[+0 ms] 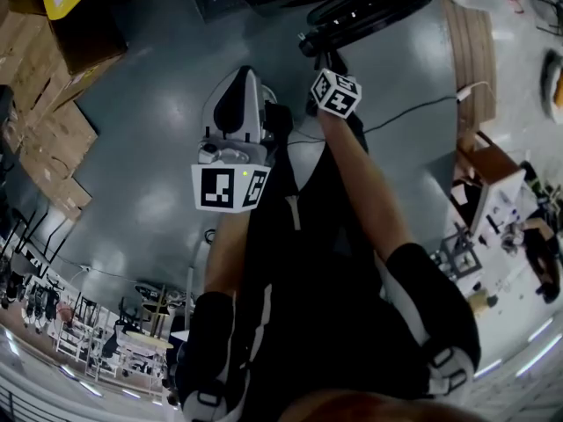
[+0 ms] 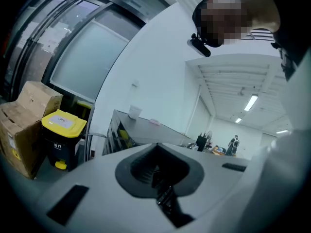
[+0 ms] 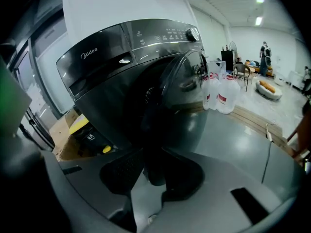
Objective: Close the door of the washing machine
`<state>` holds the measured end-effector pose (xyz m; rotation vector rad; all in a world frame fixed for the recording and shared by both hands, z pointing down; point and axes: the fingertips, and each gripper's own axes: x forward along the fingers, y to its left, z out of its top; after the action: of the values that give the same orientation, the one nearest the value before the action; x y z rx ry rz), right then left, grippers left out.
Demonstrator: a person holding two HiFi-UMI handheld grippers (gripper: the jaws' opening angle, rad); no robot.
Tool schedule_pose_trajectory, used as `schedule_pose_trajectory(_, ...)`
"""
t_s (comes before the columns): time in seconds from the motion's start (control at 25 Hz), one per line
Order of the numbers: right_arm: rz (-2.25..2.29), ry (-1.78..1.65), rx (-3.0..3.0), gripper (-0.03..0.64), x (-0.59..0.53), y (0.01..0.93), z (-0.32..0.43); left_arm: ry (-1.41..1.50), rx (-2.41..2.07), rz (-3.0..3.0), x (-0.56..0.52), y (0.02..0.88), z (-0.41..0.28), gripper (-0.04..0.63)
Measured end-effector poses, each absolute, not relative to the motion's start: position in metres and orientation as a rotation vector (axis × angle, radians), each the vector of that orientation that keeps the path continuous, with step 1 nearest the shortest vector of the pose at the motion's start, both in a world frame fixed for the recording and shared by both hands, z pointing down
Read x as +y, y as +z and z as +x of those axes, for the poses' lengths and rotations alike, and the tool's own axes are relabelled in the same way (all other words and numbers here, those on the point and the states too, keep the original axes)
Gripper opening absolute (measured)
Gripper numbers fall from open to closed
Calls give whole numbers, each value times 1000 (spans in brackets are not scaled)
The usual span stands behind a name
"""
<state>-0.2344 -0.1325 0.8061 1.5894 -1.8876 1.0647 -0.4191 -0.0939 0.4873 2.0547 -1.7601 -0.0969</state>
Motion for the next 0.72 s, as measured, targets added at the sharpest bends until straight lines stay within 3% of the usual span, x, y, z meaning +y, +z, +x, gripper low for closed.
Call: schedule_pose_trajectory(0.72, 1536, 1053, -2008, 107, -180, 800, -282, -133, -1758, 2046, -115, 499, -432, 5)
